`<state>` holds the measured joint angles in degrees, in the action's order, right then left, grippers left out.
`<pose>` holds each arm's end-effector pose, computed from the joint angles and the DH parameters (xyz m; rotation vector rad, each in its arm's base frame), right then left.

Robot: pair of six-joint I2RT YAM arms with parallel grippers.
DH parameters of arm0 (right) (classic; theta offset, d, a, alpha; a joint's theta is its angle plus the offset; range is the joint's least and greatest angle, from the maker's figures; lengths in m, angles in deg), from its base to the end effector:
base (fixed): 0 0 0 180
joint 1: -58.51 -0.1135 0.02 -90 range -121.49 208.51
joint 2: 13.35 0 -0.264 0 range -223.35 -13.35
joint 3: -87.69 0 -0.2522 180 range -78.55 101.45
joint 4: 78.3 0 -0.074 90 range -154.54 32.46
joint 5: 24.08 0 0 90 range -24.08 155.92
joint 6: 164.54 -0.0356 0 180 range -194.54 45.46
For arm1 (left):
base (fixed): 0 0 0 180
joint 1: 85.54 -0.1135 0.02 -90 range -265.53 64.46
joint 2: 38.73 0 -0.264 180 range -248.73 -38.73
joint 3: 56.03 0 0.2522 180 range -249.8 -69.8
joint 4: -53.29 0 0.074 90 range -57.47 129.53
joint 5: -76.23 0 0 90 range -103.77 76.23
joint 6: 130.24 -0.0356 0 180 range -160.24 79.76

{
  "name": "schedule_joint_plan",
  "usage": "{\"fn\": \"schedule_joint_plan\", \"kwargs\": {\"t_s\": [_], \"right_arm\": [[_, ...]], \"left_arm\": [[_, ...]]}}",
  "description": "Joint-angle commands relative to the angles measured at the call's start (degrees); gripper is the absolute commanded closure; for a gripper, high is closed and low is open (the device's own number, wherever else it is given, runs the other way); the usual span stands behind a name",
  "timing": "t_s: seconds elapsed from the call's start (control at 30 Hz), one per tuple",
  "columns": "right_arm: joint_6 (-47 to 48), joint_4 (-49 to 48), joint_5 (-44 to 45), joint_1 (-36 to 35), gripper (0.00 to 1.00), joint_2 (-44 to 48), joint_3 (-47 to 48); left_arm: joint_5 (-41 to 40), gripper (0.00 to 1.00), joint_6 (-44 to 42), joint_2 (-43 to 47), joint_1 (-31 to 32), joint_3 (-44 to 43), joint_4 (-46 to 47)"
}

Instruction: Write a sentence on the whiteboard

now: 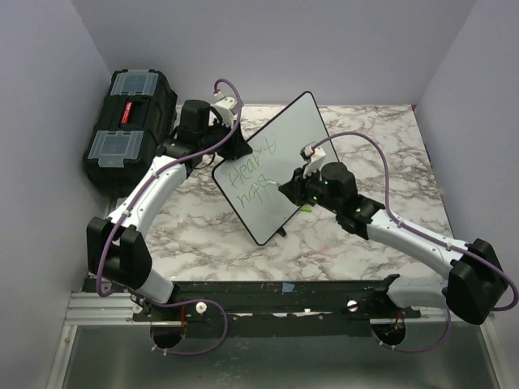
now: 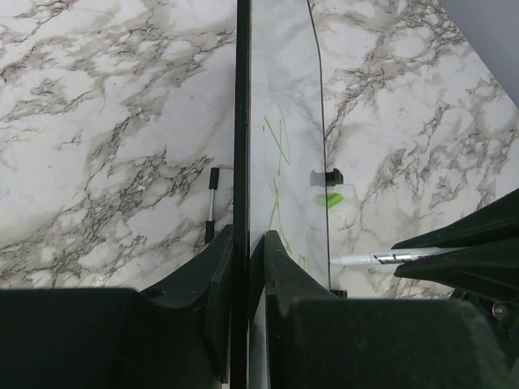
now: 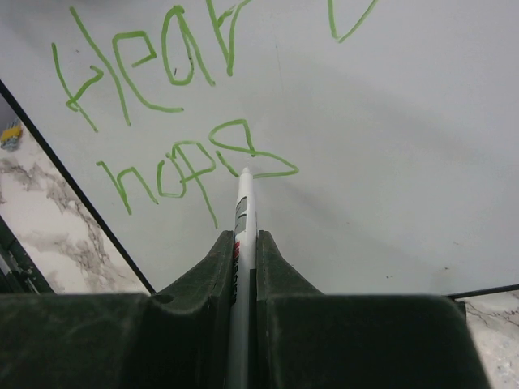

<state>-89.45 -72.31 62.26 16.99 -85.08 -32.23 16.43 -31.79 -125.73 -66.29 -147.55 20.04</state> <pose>0.2146 0.1930 0.2801 -0.4917 1.8819 0.7271 0.3240 -0.1321 0.3467 0.5262 2.0379 -0.8391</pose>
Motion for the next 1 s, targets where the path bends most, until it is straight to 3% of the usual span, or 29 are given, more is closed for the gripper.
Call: {"fn": "schedule_joint_plan", "kwargs": {"t_s": [0.0,0.13,0.53,0.97], "right_arm": [[2.16,1.77,-3.41,-2.43,0.99,1.27,-1.24],[4.13,3.00,-1.95,-7.33,0.99,1.24,-1.65],[3.22,1.53,13.23,-17.82,0.99,-0.73,-3.65],[1.56,3.39,20.27,-19.09,0.99,-2.49,-3.95]], "left_arm": [[-4.43,1.00,-3.89,-0.32,1.15,2.42,-3.52],[-6.58,1.00,-3.01,-1.44,1.15,2.02,-4.06],[-8.18,1.00,-1.20,0.57,1.10,4.62,-2.70],[-7.43,1.00,-0.98,2.10,1.21,5.83,-2.11]]}}
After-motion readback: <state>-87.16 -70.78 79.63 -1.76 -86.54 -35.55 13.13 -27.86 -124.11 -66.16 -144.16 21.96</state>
